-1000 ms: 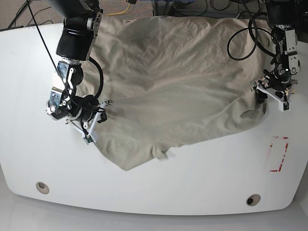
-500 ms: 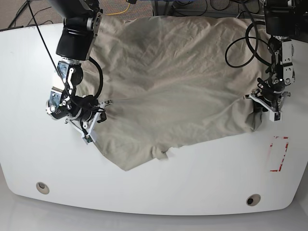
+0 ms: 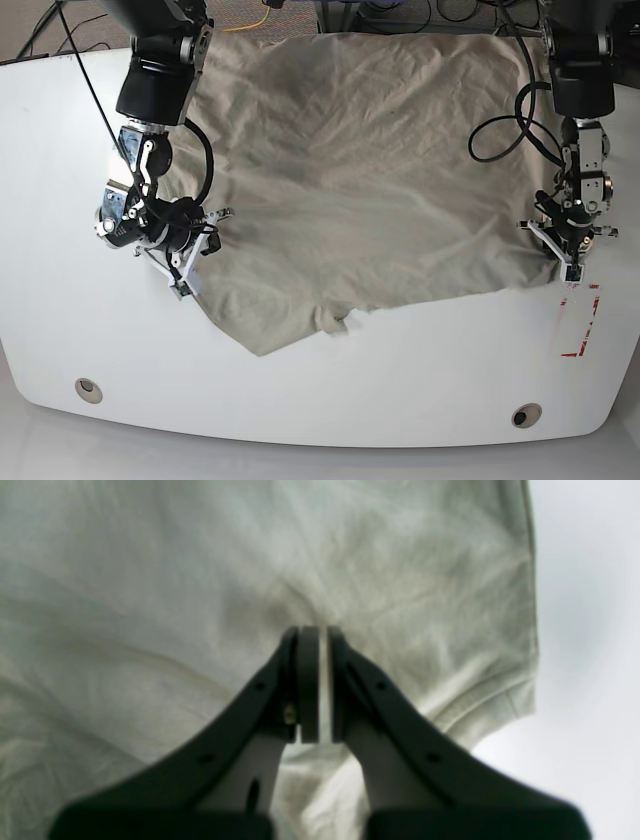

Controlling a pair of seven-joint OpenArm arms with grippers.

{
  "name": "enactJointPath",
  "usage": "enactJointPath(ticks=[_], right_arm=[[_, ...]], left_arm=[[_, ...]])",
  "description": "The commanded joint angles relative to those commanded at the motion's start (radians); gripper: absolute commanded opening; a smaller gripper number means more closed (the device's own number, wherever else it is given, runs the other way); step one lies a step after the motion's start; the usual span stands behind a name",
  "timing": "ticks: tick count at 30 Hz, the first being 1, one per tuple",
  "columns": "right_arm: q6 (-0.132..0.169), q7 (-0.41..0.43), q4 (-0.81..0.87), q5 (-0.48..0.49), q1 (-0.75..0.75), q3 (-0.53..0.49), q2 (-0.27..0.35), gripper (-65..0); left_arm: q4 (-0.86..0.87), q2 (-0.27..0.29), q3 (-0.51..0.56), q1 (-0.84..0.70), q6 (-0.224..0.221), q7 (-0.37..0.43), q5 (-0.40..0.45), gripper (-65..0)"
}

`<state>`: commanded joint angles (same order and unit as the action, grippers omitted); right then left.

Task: Layout the t-shirt on the table in an organized manner, then fold the t-shirt properly
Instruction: 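Grasp the shirt edges with both grippers and pull them apart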

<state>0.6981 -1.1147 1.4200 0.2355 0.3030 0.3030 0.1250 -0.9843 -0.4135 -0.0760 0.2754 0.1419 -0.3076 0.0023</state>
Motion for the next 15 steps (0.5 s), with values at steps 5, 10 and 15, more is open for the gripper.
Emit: enactJointPath(ticks=[5, 10, 15], right_arm=[[0.000, -0.003, 0.002, 0.000, -0.012, 0.000, 0.002, -62.1], [0.000, -0.003, 0.002, 0.000, -0.018, -0.002, 0.002, -62.1], [0.000, -0.003, 0.002, 0.000, -0.020, -0.003, 0.003, -62.1]], left_arm=[[-0.012, -0.025, 0.006, 0.032, 0.000, 0.023, 0.044, -54.2], [-0.097, -0.061, 0.008, 0.060, 0.003, 0.018, 0.048, -53.1], [-0.196, -0.081, 0.003, 0.057, 0.003, 0.018, 0.044, -37.2]])
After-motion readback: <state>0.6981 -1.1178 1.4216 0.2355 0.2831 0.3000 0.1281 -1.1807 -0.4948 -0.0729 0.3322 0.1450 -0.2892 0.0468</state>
